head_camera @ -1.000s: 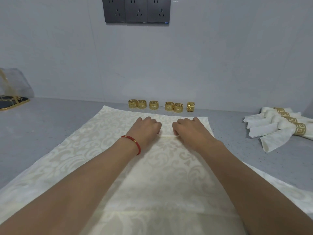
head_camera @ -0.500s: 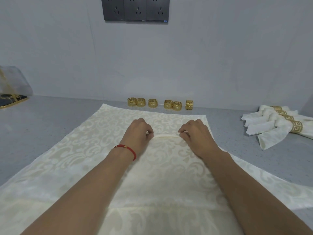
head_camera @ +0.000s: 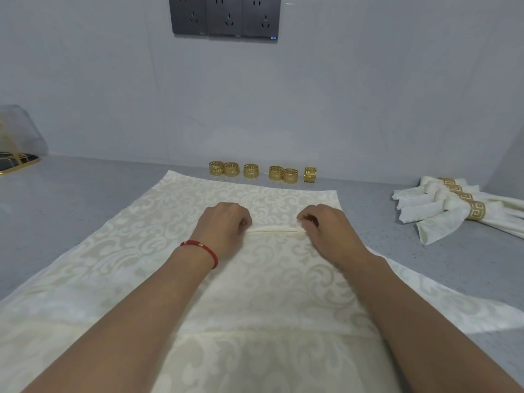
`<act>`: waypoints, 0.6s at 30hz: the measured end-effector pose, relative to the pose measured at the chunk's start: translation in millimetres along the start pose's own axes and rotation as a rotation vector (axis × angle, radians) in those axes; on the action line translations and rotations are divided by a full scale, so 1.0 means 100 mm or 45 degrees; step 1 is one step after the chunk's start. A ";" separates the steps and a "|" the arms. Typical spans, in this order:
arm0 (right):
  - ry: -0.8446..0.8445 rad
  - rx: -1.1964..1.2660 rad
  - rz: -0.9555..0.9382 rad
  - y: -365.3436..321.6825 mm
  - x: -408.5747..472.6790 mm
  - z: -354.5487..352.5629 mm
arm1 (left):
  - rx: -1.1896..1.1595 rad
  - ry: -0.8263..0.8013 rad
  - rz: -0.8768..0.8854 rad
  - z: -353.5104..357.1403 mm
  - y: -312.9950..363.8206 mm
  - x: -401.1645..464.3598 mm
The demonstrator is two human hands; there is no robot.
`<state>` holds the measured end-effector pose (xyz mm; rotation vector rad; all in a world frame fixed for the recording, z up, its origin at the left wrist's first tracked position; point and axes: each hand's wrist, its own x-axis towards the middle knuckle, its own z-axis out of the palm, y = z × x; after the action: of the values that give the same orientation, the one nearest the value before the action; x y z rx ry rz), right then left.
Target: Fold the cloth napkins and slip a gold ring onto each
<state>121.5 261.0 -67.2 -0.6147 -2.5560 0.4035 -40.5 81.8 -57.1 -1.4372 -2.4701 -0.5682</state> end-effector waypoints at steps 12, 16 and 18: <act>-0.258 -0.538 -0.281 -0.16 -0.03 -0.25 | 0.272 -0.174 0.208 -0.18 0.00 -0.01; -0.376 -0.532 -0.280 -0.17 -0.09 -0.31 | -0.098 -0.351 0.077 -0.32 -0.10 -0.02; -0.283 -0.313 -0.212 -0.07 -0.13 -0.27 | -0.233 -0.290 0.030 -0.32 -0.13 -0.04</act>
<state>143.4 253.4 -46.6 -0.4576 -2.8705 0.1049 -50.3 59.1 -32.6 -1.6832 -2.6274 -0.6751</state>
